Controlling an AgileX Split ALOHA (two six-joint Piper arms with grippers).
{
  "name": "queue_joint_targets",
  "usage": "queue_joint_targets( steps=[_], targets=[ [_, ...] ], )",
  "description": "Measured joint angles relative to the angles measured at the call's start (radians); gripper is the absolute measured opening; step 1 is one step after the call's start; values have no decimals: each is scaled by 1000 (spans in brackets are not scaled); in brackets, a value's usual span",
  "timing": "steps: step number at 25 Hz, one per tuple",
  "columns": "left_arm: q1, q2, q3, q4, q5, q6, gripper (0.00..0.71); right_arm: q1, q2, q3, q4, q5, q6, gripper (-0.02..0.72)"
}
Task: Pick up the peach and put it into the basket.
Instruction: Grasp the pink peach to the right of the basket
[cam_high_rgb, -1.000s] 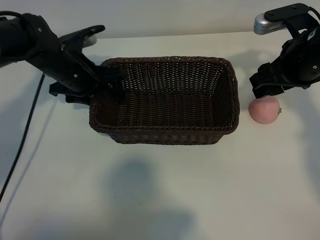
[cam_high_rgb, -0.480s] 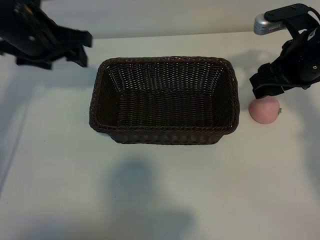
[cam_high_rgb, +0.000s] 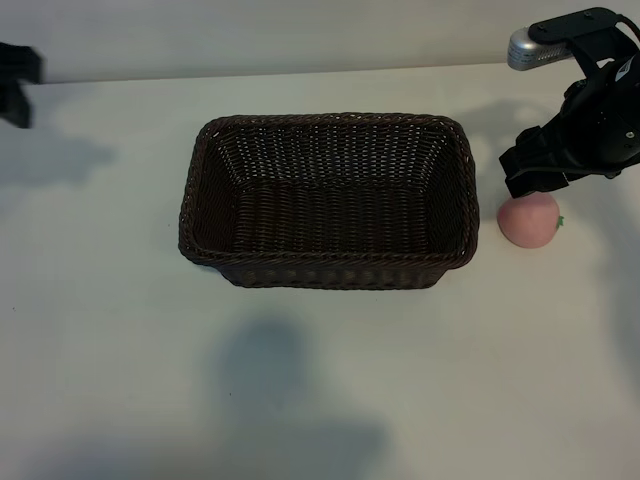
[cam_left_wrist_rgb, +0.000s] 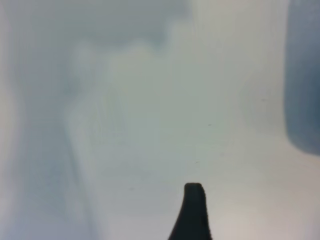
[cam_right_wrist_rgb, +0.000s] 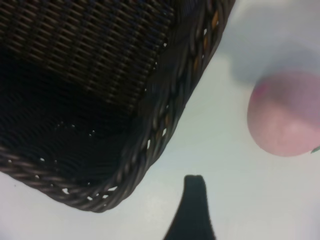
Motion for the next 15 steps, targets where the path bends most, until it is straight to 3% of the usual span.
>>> queue_joint_targets(
  steps=[3, 7, 15],
  targets=[
    [36, -41, 0, 0, 26, 40, 607, 0, 0, 0, 0, 0, -1, 581],
    [46, -116, 32, -12, 42, 86, 597, 0, 0, 0, 0, 1, -1, 581],
    [46, -459, 274, -45, 4, 132, 596, 0, 0, 0, -2, 2, -1, 581]
  ],
)
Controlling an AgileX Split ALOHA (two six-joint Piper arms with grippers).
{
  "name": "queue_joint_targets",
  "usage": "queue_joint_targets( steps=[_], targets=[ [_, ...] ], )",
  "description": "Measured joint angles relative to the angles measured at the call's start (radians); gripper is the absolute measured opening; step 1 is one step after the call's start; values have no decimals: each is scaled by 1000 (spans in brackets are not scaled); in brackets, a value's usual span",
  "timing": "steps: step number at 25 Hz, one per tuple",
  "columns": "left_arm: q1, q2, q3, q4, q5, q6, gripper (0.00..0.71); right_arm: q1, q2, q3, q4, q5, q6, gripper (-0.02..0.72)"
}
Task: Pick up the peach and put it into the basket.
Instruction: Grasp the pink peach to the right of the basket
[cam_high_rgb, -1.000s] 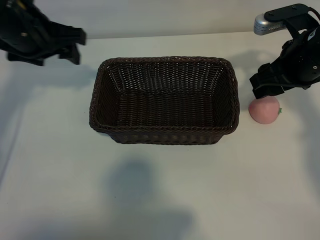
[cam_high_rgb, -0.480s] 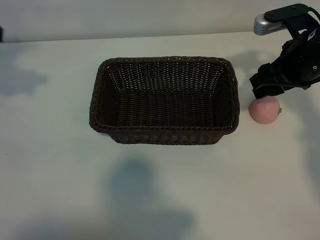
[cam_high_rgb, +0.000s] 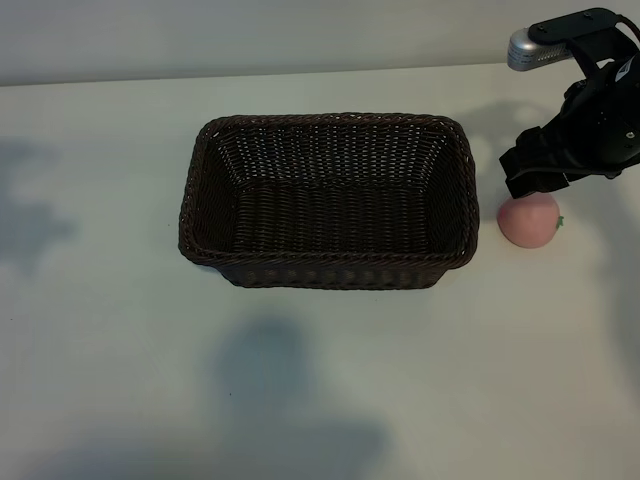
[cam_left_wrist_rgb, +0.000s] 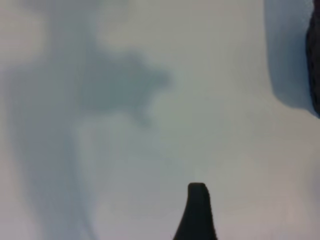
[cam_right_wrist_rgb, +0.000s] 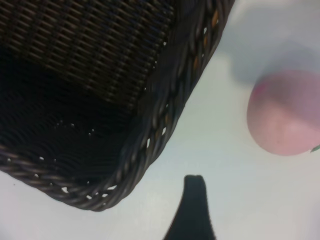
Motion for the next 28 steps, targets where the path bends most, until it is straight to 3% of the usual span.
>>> queue_joint_targets(
  steps=[6, 12, 21, 28],
  targets=[
    [0, -386, 184, 7, 4, 0, 596, 0, 0, 0, 0, 0, 0, 581],
    [0, -617, 351, 26, 9, -23, 596, 0, 0, 0, 0, 0, 0, 581],
    [0, -790, 499, 69, 56, -92, 596, 0, 0, 0, 1, 0, 0, 581],
    [0, -812, 578, 95, 25, -134, 596, 0, 0, 0, 2, 0, 0, 581]
  ],
)
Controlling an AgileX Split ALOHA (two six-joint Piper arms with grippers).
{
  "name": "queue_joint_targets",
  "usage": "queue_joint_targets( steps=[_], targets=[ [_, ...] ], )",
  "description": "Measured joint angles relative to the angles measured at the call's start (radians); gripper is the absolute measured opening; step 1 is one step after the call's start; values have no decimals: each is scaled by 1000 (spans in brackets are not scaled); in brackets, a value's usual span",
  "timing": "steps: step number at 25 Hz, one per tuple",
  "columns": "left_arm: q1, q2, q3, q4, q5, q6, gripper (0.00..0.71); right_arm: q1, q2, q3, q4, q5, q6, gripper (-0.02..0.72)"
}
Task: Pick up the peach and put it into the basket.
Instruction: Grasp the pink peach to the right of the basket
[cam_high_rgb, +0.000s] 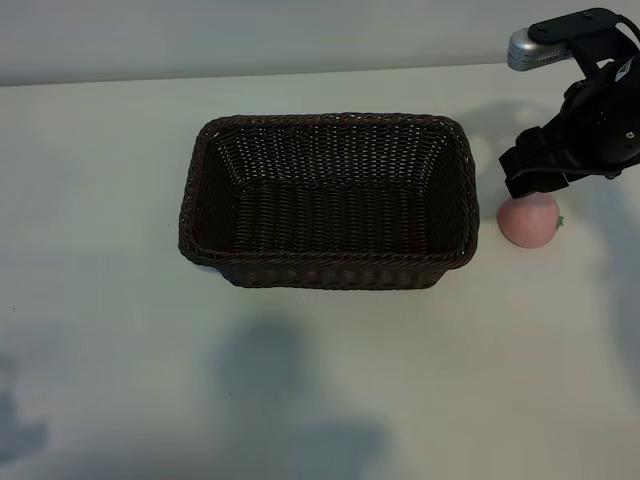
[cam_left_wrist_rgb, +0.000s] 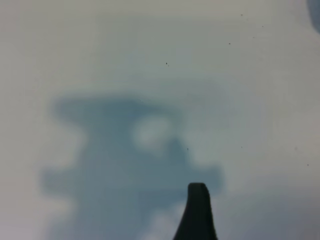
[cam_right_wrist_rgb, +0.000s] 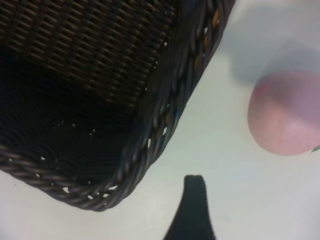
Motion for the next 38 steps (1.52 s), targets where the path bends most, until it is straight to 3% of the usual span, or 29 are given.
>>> queue_joint_targets(
  steps=[16, 23, 30, 38],
  targets=[
    [0, 0, 58, -1, -32, 2, 596, 0, 0, 0, 0, 0, -1, 581],
    [0, -36, 58, -1, -34, 2, 596, 0, 0, 0, -37, 1, 7, 581],
    [0, -159, 58, -1, -36, 2, 596, 0, 6, 0, -169, -11, 152, 581],
    [0, -209, 58, -1, -35, 2, 596, 0, 116, 0, -187, -89, 204, 581]
  ],
)
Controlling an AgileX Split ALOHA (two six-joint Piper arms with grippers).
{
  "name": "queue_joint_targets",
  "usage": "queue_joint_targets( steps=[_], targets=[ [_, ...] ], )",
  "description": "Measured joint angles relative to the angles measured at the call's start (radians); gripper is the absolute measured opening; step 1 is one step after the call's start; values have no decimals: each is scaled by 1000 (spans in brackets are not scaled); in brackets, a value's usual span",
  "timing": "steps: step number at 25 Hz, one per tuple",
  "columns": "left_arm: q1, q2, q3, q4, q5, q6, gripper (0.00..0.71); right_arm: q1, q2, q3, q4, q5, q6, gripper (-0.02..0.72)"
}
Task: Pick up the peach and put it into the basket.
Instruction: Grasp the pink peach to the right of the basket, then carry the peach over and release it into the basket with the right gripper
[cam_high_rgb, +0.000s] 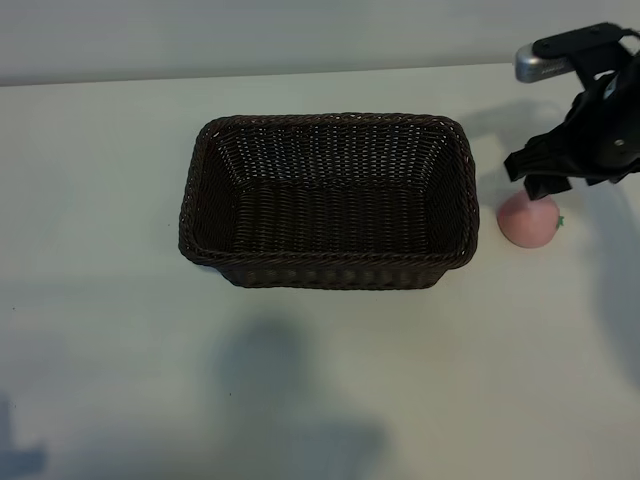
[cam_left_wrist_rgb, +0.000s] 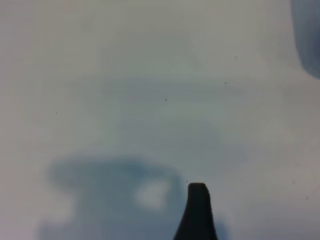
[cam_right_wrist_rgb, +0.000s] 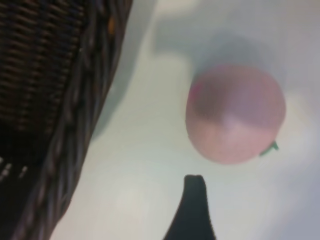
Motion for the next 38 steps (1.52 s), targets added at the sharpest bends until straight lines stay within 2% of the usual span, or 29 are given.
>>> queue_joint_targets(
  steps=[13, 19, 21, 22, 24, 27, 29, 32, 38],
  targets=[
    [0, -8, 0, 0, -1, 0, 596, 0, 145, -1, -19, -170, 82, 581],
    [0, -8, 0, 0, -1, 0, 596, 0, 202, -1, -29, -190, 87, 576],
    [0, -8, 0, 0, -1, 0, 596, 0, 212, -1, -29, -190, 87, 536],
    [0, -8, 0, 0, -1, 0, 596, 0, 214, -1, -30, -189, 87, 493],
    [0, -8, 0, 0, -1, 0, 596, 0, 214, -1, -30, -183, 87, 376],
    [0, -8, 0, 0, -1, 0, 596, 0, 214, -2, -34, -175, 87, 144],
    [0, -8, 0, 0, -1, 0, 596, 0, 214, -4, -40, -168, 87, 72],
    [0, -8, 0, 0, -1, 0, 596, 0, 197, -7, -51, -154, 89, 43],
    [0, -8, 0, 0, -1, 0, 595, 0, 62, -7, -57, -122, 91, 41]
  ],
)
